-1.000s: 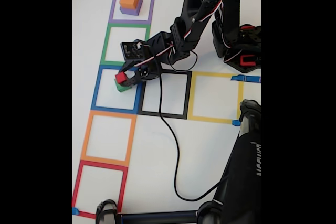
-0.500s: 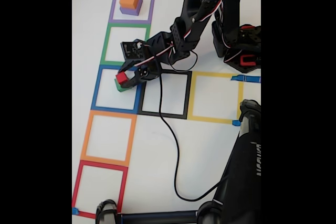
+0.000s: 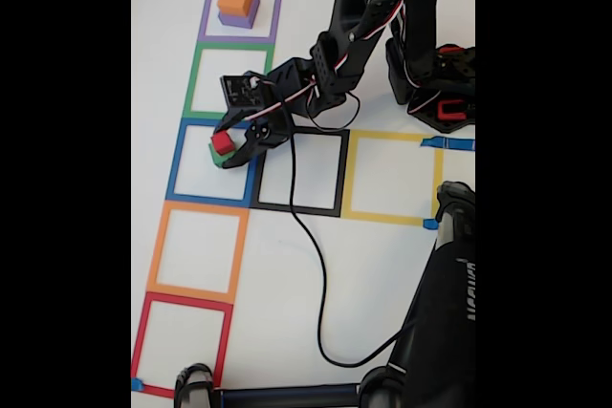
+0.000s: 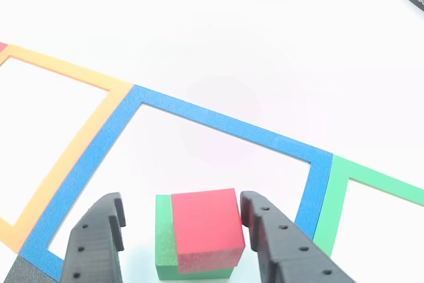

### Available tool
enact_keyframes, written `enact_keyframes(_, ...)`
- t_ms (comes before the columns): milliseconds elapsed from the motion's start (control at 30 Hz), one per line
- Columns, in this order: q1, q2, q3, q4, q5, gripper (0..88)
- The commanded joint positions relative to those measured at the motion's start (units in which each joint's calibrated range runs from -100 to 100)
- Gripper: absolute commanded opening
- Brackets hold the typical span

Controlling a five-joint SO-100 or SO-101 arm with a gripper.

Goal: Tower of hanoi

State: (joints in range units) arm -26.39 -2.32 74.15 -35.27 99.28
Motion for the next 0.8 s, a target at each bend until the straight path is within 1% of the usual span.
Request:
enact_keyframes(0,0.12,-6.44,0.40,-1.09,0.72,19.2)
enact_keyframes(100,0.31,-11.04,2.22,-0.44,0.72,18.7)
enact_keyframes(167,0.79,-15.08,3.31,1.83,0.72,11.0)
enact_keyframes(233,1.46,-19.36,3.67,5.96,0.72,7.3)
enact_keyframes(300,2.23,-25.01,3.40,12.43,0.72,3.8)
enact_keyframes(367,2.80,-31.55,1.85,21.75,0.72,0.2)
enact_keyframes(467,3.76,-41.56,-2.06,38.99,0.72,0.1)
enact_keyframes(533,4.82,-47.29,-4.33,48.30,0.72,0.1)
enact_keyframes(667,9.42,-56.10,-10.24,67.49,0.72,0.1)
enact_keyframes(767,14.60,-58.20,-20.33,82.23,0.72,0.1)
